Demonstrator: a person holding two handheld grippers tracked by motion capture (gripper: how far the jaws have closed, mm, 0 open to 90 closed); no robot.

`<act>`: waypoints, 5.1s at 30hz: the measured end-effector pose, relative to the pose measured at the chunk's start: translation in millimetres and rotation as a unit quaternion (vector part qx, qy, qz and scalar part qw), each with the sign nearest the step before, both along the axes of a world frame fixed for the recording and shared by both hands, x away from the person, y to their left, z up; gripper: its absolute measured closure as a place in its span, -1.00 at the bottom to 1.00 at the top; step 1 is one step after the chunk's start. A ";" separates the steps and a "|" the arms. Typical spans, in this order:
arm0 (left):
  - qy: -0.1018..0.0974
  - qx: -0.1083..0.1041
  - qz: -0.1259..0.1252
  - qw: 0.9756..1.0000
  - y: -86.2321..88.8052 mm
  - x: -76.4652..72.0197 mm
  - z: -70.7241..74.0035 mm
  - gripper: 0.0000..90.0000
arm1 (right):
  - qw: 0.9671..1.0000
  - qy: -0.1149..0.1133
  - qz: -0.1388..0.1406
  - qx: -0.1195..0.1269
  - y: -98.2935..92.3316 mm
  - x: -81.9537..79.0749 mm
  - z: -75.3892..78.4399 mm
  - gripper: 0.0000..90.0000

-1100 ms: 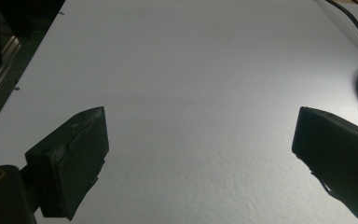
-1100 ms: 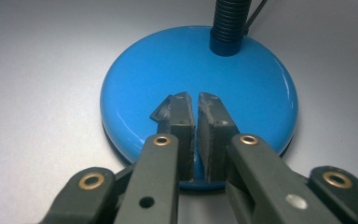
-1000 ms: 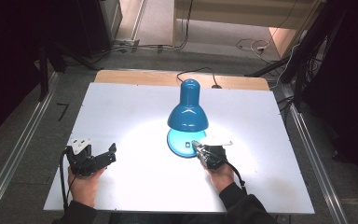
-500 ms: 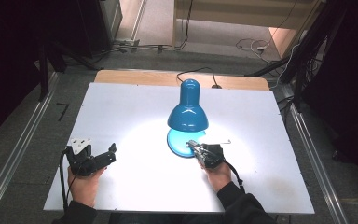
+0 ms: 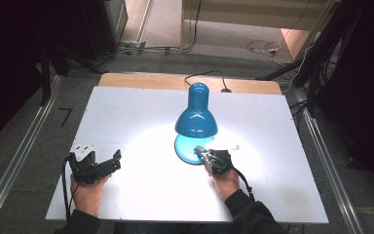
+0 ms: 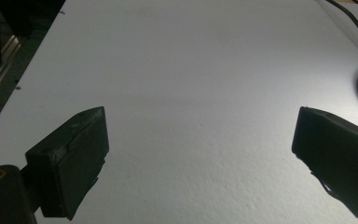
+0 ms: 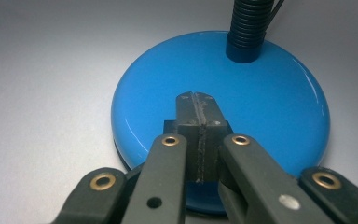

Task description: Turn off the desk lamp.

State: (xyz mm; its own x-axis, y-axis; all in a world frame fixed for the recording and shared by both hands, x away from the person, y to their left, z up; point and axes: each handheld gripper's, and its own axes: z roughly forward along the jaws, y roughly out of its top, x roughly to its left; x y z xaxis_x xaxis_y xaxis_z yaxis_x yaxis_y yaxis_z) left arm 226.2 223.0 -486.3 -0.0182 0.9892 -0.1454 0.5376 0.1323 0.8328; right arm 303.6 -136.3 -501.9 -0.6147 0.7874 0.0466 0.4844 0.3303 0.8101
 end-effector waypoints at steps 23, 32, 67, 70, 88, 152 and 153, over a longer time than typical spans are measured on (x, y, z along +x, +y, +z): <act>0.001 0.001 -0.003 1.000 -1.1 0.2 -0.3 -0.91 | 1.000 -0.010 -0.003 -0.007 1.7 1.0 -0.4 0.95; 0.004 0.003 -0.003 1.000 -1.9 0.5 -0.6 -0.91 | 1.000 -0.011 -0.002 -0.009 1.9 0.8 -0.4 0.95; 0.003 -0.003 -0.002 1.000 0.7 0.6 -1.1 -0.91 | 0.999 0.017 -0.033 0.029 -12.4 21.2 9.0 0.72; 0.003 -0.003 -0.001 1.000 0.2 0.5 -1.1 -0.91 | 0.999 0.023 -0.036 0.028 -18.0 22.5 12.7 0.49; 0.004 -0.002 -0.001 1.000 0.4 0.8 -1.4 -0.91 | 0.999 0.027 -0.029 0.015 -47.0 18.7 24.2 -0.14; 0.033 0.017 0.010 0.999 4.0 5.3 -10.2 -0.91 | 0.977 0.012 -0.210 0.022 -220.2 -26.9 22.9 -0.44; 0.037 0.018 0.015 0.999 6.0 5.9 -12.2 -0.91 | 0.975 0.015 -0.218 0.025 -224.3 -26.2 22.2 -0.44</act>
State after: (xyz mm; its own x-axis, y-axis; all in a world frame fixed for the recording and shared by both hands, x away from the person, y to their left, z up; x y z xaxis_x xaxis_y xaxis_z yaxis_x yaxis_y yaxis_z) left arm 232.1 229.0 -498.4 -0.0580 0.9927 -0.1062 0.5934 0.1198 0.7960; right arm 277.4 -360.6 -479.7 -0.2190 0.9702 0.1038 0.5940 0.0482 0.8030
